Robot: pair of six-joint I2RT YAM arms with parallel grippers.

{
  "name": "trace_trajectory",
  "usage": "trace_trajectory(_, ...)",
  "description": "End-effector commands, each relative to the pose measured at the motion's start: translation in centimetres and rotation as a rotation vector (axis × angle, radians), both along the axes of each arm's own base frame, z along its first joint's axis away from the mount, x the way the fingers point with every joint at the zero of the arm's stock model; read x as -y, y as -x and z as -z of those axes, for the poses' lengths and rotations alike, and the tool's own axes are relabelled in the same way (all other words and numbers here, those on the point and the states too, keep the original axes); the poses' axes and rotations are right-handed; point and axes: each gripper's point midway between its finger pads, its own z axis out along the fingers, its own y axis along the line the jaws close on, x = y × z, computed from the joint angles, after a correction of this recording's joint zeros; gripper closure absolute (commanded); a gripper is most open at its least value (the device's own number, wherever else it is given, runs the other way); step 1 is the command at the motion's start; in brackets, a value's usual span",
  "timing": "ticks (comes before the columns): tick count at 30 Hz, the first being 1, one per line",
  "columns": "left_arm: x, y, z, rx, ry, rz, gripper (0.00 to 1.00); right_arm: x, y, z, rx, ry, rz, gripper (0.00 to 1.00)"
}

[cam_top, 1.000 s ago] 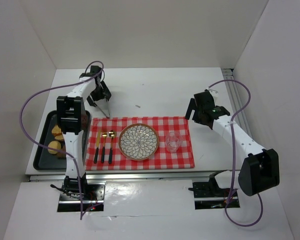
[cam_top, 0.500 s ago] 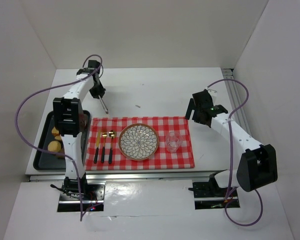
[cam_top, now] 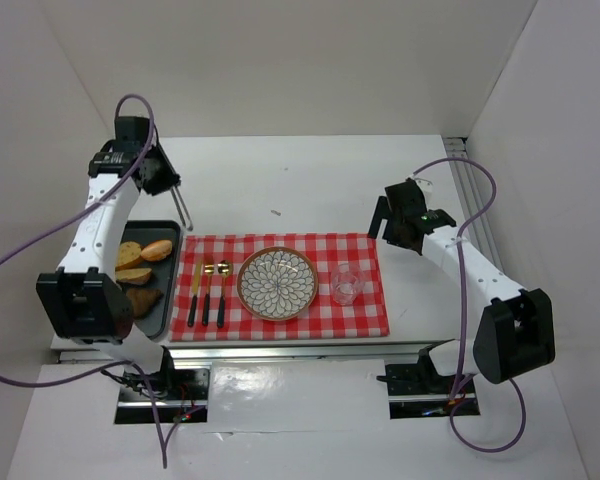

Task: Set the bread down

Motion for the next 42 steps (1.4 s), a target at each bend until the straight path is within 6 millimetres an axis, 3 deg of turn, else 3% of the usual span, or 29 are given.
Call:
trace_trajectory(1, 0.7, 4.7, 2.2, -0.108, 0.016, 0.087, 0.62, -0.6, -1.5, -2.5, 0.088, -0.045, -0.008, 0.0)
trace_trajectory(4, 0.1, 7.9, 1.4, -0.118, -0.026, 0.075, 0.54, -1.0, -1.6, -2.3, 0.094, -0.063, -0.021, 0.0)
trace_trajectory(6, -0.2, 9.8, 1.3, -0.145, -0.041, 0.061, 0.43, -1.2, -1.6, -2.0, 0.093, -0.071, -0.028, 0.0)
trace_trajectory(9, -0.9, 11.5, -0.3, -0.115, -0.068, 0.025, 0.43, -1.6, -1.7, -1.9, 0.099, -0.088, -0.04, 0.0)
trace_trajectory(21, -3.2, 14.2, 0.3, -0.213, -0.132, -0.084, 0.42, -1.9, -1.4, -2.2, 0.106, -0.108, -0.055, 0.0)
trace_trajectory(29, -3.9, 16.4, 3.5, -0.334, -0.091, -0.176, 0.4, -2.1, -1.3, -2.2, 0.104, -0.115, -0.061, 0.0)
trace_trajectory(33, -2.0, 17.4, 4.5, -0.311, 0.069, -0.254, 0.4, -2.1, -1.3, -2.2, 0.104, -0.115, -0.061, 0.0)
trace_trajectory(36, -2.1, 18.6, 4.5, -0.264, 0.148, -0.419, 0.38, -2.2, -1.3, -2.2, 0.102, -0.121, -0.067, 0.0)
trace_trajectory(42, -1.9, 17.8, 5.1, -0.28, 0.205, -0.456, 0.34, -2.2, -1.1, -1.8, 0.093, -0.119, -0.066, 0.0)
